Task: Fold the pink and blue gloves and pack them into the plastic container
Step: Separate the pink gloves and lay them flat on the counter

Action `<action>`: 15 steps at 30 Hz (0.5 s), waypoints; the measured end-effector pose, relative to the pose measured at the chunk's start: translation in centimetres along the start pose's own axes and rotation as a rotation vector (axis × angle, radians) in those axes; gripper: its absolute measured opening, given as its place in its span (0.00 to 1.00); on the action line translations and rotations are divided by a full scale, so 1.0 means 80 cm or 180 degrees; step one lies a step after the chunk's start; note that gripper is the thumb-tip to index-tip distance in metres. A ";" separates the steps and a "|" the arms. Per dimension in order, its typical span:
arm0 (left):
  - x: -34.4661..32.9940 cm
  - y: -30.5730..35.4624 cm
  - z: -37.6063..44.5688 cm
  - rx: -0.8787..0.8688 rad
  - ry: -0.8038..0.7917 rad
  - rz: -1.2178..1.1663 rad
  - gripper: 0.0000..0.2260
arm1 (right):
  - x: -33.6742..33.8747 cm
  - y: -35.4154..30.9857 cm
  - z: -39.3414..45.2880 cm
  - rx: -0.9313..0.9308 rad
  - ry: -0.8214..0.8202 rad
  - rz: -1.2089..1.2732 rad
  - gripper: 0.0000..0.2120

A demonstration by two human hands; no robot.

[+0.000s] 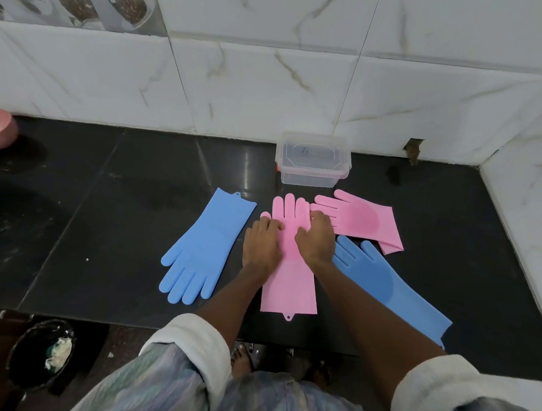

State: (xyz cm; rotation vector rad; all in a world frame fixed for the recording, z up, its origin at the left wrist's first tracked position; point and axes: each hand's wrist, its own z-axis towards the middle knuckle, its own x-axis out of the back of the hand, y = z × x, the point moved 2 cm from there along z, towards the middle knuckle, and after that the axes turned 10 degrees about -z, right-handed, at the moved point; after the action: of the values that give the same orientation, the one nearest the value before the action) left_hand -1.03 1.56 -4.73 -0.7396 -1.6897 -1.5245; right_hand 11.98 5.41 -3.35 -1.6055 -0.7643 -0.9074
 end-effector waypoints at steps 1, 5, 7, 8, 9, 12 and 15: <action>0.001 0.005 0.003 -0.0054 0.0034 -0.0060 0.16 | 0.007 0.003 0.003 0.0079 0.0125 -0.0060 0.18; 0.001 0.038 0.026 -0.0363 -0.0180 -0.0336 0.15 | 0.043 0.024 0.028 0.0539 0.0276 -0.0694 0.20; -0.003 0.058 0.040 -0.0357 -0.0443 -0.0598 0.17 | 0.054 0.041 0.040 0.0840 -0.0149 -0.1251 0.24; -0.006 0.067 0.046 -0.0283 -0.0526 -0.0740 0.17 | 0.056 0.047 0.044 0.0944 -0.0396 -0.1441 0.26; -0.008 0.075 0.052 -0.0187 -0.0549 -0.0847 0.18 | 0.057 0.052 0.046 0.0992 -0.0586 -0.1562 0.27; -0.018 0.092 0.063 -0.0036 -0.0599 -0.0971 0.19 | 0.056 0.056 0.055 0.0987 -0.0581 -0.1658 0.26; -0.029 0.093 0.064 -0.0006 -0.0763 -0.0668 0.22 | 0.060 0.056 0.062 0.0908 -0.0479 -0.1643 0.19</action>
State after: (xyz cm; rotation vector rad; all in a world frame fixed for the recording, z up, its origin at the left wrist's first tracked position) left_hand 5.58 7.70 -2.54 -0.7921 -1.9967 -1.6311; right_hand 18.98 9.41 -2.00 -1.2511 -1.3901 -0.9878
